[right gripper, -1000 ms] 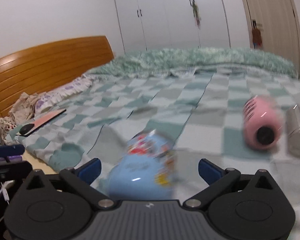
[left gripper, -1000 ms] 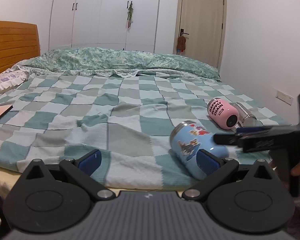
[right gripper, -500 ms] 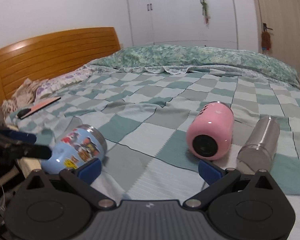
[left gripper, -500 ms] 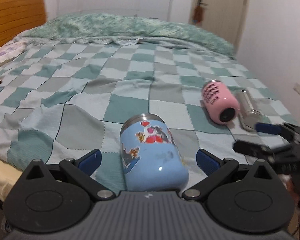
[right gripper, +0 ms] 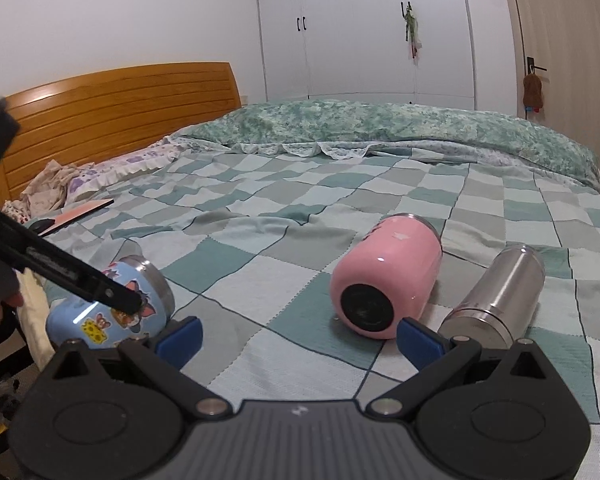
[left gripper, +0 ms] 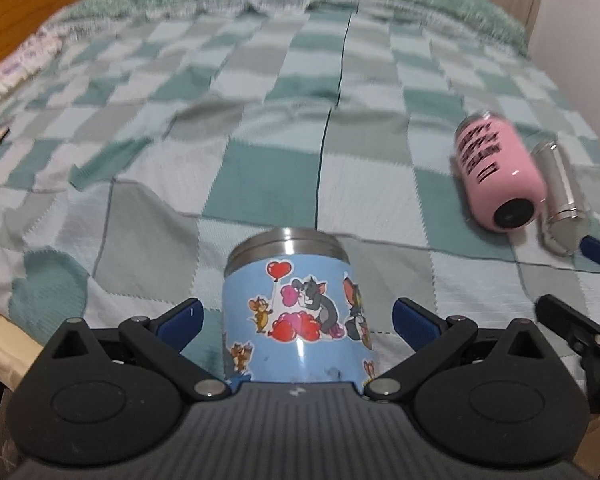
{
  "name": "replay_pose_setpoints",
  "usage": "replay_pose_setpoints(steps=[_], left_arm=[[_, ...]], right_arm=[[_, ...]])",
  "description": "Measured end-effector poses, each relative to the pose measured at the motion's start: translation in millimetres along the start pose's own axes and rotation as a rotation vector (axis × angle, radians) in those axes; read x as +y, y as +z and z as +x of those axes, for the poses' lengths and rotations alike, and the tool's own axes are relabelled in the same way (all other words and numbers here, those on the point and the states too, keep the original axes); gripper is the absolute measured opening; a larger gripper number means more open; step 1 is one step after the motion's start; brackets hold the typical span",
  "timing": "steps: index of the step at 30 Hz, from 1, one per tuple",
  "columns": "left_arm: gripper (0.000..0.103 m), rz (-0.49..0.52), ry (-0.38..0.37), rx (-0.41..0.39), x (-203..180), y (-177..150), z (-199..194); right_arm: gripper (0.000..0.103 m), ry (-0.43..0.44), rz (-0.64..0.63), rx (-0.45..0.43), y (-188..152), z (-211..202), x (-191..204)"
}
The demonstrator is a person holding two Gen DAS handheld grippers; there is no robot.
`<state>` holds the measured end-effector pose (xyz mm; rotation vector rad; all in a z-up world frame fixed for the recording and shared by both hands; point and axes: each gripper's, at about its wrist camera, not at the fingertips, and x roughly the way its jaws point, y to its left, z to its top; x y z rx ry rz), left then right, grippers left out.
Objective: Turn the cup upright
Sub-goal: 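Grasp the blue cup with the left tool and tilt it upright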
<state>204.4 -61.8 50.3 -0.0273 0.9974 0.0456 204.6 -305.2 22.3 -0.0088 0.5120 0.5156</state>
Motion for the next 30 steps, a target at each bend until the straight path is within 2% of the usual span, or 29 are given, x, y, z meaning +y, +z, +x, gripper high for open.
replay_pose_setpoints(steps=[1, 3, 7, 12, 17, 23, 26, 30], left_arm=[[0.102, -0.005, 0.002, 0.020, 0, 2, 6], [0.086, -0.007, 0.020, 0.061, 0, 5, 18], [0.085, -0.011, 0.011, 0.059, 1, 7, 20], [0.085, 0.007, -0.019, 0.013, 3, 0, 10], [0.085, 0.025, -0.079, -0.095, 12, -17, -15], [0.084, 0.019, -0.069, -0.297, 29, -48, -55], [0.084, 0.027, -0.100, -0.373, 39, -51, -66], [0.085, 0.013, -0.085, -0.484, 50, -43, -68]], right_arm=[[0.103, 0.000, 0.005, -0.001, 0, 0, 0], [0.103, 0.000, 0.010, 0.000, -1, 1, -1], [0.103, 0.000, 0.009, 0.006, -5, 0, 1], [0.103, -0.011, 0.013, 0.017, -8, 0, 4], [0.103, -0.012, 0.023, 0.013, -11, -5, 9], [0.103, -0.016, 0.082, 0.007, -22, -8, 10], [0.103, -0.009, 0.119, -0.012, -29, -12, 12], [0.103, -0.017, 0.134, -0.037, -29, -15, 19]])
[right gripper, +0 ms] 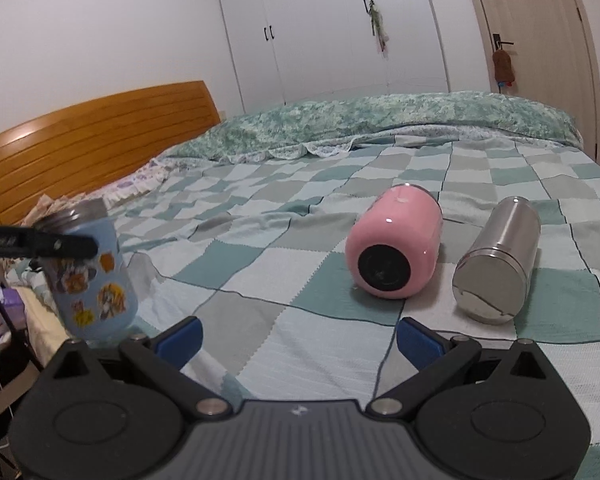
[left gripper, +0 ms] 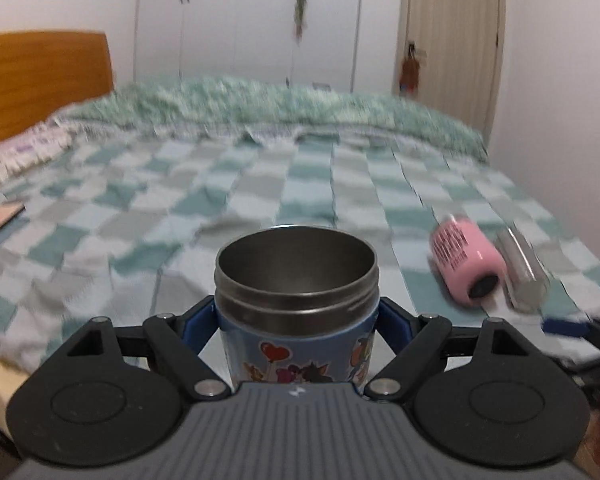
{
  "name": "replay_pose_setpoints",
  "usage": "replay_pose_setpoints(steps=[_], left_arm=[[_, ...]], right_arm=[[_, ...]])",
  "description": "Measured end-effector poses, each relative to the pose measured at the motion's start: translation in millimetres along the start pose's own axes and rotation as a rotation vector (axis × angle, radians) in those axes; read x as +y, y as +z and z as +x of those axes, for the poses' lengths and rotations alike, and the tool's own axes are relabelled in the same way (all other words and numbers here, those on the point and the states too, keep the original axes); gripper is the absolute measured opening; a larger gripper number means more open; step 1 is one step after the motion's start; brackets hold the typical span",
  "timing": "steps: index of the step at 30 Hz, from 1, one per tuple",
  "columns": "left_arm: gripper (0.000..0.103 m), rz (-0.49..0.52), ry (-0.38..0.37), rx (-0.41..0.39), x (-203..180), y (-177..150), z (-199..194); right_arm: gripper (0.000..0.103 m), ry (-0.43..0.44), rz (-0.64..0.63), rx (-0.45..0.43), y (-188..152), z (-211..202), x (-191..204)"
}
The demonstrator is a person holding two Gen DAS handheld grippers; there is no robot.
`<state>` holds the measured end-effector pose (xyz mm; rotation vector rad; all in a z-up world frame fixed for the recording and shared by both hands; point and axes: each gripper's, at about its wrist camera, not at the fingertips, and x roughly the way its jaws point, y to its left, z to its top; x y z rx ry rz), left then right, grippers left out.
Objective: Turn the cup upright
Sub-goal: 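Grasp the blue cup with the left tool and tilt it upright, then set the blue cup upright on the bed and open the left tool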
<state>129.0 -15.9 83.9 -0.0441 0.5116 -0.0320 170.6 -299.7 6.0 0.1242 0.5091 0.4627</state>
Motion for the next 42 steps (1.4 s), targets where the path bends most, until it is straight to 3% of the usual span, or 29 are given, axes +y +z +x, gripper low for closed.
replay_pose_setpoints(steps=[4, 7, 10, 11, 12, 19, 22, 28, 35, 42], left_arm=[[0.085, -0.010, 0.039, -0.138, 11, -1, 19], [0.085, 0.026, 0.040, -0.257, 20, -19, 41], [0.084, 0.049, 0.077, -0.182, 22, -38, 71], [0.085, 0.056, 0.072, -0.235, 23, -45, 71], [0.085, 0.069, 0.067, -0.239, 22, -45, 71], [0.085, 0.066, 0.065, -0.213, 23, -39, 72], [0.103, 0.058, 0.043, -0.205, 25, -37, 72], [0.103, 0.051, 0.057, -0.288, 23, -31, 21], [0.103, 0.058, -0.028, -0.397, -3, -39, -78], [0.103, 0.083, -0.087, -0.340, -32, -81, -99]], right_arm=[[0.103, -0.009, -0.004, -0.011, 2, -1, 8], [0.103, -0.016, -0.009, -0.014, 2, -1, 12], [0.103, -0.025, -0.014, -0.011, 3, -2, 16], [0.103, -0.026, -0.018, -0.011, 3, -3, 17], [0.103, -0.029, -0.021, -0.012, 3, -4, 18], [0.103, -0.035, -0.029, -0.029, 4, -13, 24], [0.103, -0.039, -0.031, -0.034, 3, -20, 28], [0.103, -0.050, -0.041, -0.082, -2, -48, 37], [0.103, -0.121, -0.068, -0.216, -17, -89, 41], [0.103, -0.246, -0.099, -0.331, -49, -118, 34]])
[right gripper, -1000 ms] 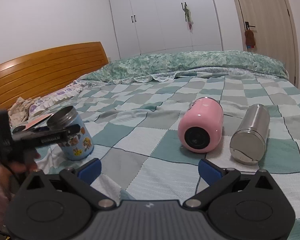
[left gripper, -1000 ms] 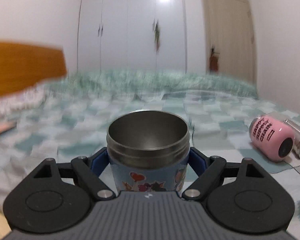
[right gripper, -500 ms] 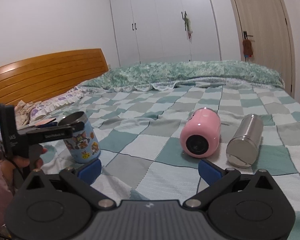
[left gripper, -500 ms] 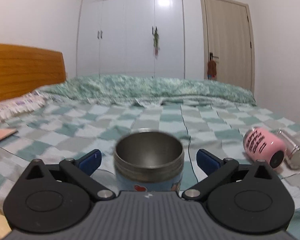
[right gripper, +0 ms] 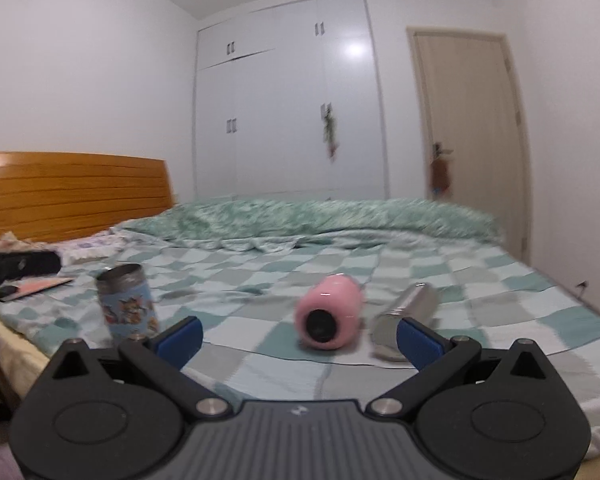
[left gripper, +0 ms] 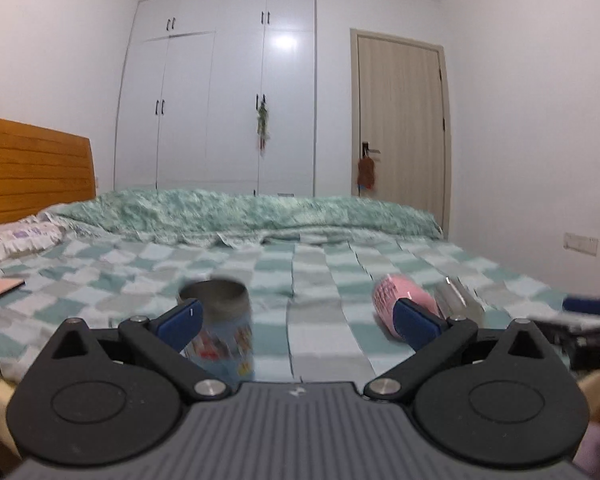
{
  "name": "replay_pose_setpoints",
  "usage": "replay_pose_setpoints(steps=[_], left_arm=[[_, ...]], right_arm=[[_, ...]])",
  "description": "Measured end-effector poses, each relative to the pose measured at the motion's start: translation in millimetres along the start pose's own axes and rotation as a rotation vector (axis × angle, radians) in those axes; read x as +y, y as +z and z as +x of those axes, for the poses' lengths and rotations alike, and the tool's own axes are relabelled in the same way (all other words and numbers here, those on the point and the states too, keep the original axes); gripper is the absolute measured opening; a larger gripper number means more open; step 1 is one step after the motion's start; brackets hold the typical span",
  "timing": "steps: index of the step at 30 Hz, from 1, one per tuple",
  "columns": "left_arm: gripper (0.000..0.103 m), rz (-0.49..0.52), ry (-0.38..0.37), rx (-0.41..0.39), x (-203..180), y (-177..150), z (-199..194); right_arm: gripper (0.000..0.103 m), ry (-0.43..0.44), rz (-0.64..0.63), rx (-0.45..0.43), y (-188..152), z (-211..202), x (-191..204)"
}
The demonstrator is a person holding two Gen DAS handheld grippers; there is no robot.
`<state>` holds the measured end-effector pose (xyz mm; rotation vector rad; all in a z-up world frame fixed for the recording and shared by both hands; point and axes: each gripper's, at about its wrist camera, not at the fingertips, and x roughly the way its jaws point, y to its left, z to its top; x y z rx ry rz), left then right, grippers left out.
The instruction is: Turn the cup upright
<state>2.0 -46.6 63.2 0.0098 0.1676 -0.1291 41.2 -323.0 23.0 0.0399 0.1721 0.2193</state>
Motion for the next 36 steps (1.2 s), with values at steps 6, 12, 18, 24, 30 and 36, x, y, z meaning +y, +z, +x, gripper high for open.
replay_pose_setpoints(steps=[6, 12, 18, 24, 30, 36], left_arm=[[0.103, -0.002, 0.053, 0.036, -10, -39, 8], [0.103, 0.001, 0.103, 0.006, -4, -60, 16], [0.103, -0.021, 0.112, -0.004, 4, -63, 17], [0.103, -0.004, 0.121, -0.014, 1, -66, 16], [0.103, 0.007, 0.123, -0.013, -2, -66, 16], [0.103, 0.006, 0.122, -0.014, -2, -66, 17]], right_arm=[[0.103, -0.098, -0.048, -0.044, -22, -15, -5], [0.103, -0.123, -0.040, -0.078, -30, -18, -11], [0.103, -0.131, -0.032, -0.105, -35, -20, -12], [0.103, -0.150, -0.027, -0.124, -37, -21, -11], [0.103, -0.154, -0.028, -0.129, -38, -22, -10], [0.103, -0.156, -0.036, -0.133, -39, -22, -9]])
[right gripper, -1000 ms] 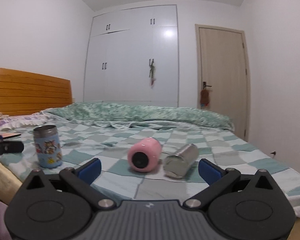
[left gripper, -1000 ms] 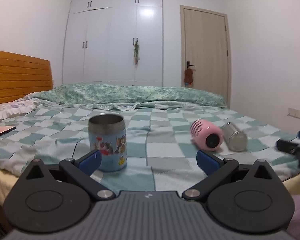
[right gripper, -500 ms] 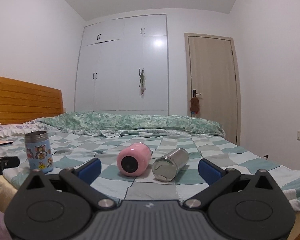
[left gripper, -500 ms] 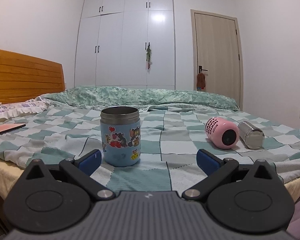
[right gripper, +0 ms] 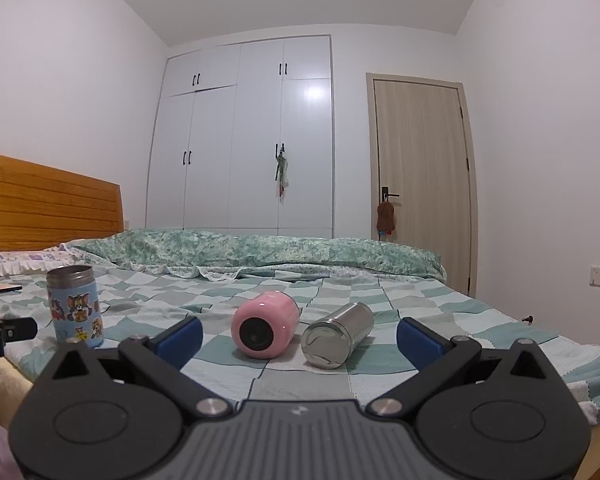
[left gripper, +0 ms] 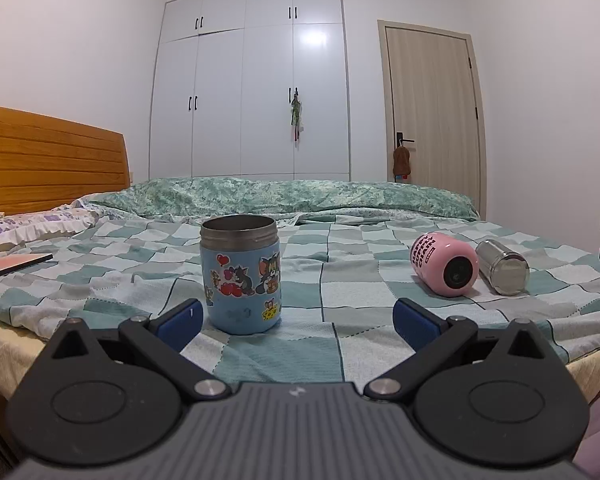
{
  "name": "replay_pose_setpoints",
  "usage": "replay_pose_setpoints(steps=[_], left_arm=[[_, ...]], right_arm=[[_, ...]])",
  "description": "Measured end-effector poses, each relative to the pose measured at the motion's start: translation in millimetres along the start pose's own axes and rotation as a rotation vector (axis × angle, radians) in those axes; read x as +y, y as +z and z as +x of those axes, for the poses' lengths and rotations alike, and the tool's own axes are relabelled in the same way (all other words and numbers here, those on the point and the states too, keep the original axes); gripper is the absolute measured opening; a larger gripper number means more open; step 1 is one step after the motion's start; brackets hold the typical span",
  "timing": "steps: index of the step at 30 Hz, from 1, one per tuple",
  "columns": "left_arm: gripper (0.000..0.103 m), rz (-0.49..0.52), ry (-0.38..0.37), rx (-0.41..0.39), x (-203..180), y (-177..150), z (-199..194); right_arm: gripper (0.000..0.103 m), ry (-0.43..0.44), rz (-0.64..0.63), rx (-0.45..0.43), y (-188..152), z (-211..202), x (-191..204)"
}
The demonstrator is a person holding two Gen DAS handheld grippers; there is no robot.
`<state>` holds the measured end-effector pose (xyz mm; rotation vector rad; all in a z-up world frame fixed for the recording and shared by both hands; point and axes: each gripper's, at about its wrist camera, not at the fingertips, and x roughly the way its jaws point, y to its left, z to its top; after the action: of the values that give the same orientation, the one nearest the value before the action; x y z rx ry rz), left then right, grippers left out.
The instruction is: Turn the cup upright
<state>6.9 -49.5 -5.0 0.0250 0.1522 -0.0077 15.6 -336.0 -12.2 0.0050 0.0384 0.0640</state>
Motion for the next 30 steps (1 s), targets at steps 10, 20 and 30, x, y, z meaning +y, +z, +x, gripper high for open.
replay_pose_setpoints(steps=[10, 20, 30], left_arm=[[0.103, -0.001, -0.003, -0.001, 1.1, -0.1, -0.6], [0.103, -0.001, -0.004, -0.002, 1.4, -0.1, -0.8], [0.103, -0.001, -0.005, -0.004, 1.8, 0.6, -1.5]], right_arm=[[0.103, 0.000, -0.001, 0.000, -0.4, 0.4, 0.7], [0.103, 0.000, -0.004, -0.001, -0.5, -0.3, 1.3], [0.103, 0.000, -0.005, -0.001, -0.8, -0.5, 1.4]])
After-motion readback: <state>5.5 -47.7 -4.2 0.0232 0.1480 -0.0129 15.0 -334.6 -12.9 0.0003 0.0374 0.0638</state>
